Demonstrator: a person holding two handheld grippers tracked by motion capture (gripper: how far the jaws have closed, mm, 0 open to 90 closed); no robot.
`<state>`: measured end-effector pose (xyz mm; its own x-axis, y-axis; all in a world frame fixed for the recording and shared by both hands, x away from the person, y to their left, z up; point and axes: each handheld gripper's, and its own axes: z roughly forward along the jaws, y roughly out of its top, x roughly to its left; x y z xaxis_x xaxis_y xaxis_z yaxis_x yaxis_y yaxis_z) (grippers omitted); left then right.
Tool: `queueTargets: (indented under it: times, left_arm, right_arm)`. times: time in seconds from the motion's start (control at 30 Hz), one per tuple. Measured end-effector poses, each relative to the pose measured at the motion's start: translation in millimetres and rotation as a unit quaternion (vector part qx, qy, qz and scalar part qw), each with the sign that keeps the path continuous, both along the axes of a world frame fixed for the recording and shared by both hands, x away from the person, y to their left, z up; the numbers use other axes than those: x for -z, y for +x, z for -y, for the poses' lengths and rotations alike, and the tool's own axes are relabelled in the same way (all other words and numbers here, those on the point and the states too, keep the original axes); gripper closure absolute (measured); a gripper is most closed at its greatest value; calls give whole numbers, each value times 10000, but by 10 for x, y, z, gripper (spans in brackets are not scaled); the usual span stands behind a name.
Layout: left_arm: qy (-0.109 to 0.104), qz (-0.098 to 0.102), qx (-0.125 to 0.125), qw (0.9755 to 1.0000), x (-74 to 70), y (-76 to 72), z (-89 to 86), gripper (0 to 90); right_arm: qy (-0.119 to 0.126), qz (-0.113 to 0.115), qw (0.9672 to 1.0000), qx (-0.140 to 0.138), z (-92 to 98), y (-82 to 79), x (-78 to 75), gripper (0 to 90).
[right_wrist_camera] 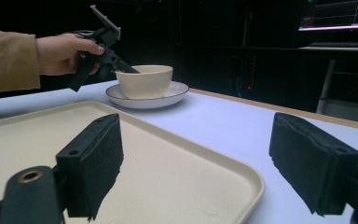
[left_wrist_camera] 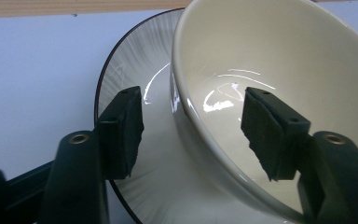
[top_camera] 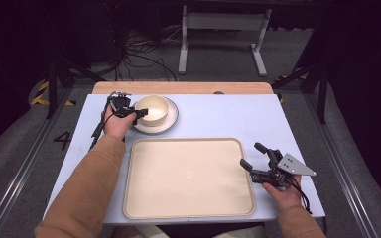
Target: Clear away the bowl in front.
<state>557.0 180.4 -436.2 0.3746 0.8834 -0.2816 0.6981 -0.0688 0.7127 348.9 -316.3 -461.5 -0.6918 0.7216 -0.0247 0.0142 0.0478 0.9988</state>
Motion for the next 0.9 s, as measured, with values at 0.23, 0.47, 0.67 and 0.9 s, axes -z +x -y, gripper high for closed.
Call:
queueTargets:
  times: [0.23,0.47,0.67,0.9]
  left_arm:
    - [65,-6,-54,10000,-16,0,25,501]
    - [212,73,-217,9995,-50,-3,46,621]
    - [209,119,-283,9993,-70,-5,56,723]
    - [185,103,-376,9991,-80,-2,64,777]
  right_arm:
    - [11,49,10000,-5,5,-7,3,176]
    - [17,52,10000,-7,6,-8,4,183]
    - [16,69,10000,-10,6,-8,4,187]
    - [16,71,10000,-9,6,-9,4,191]
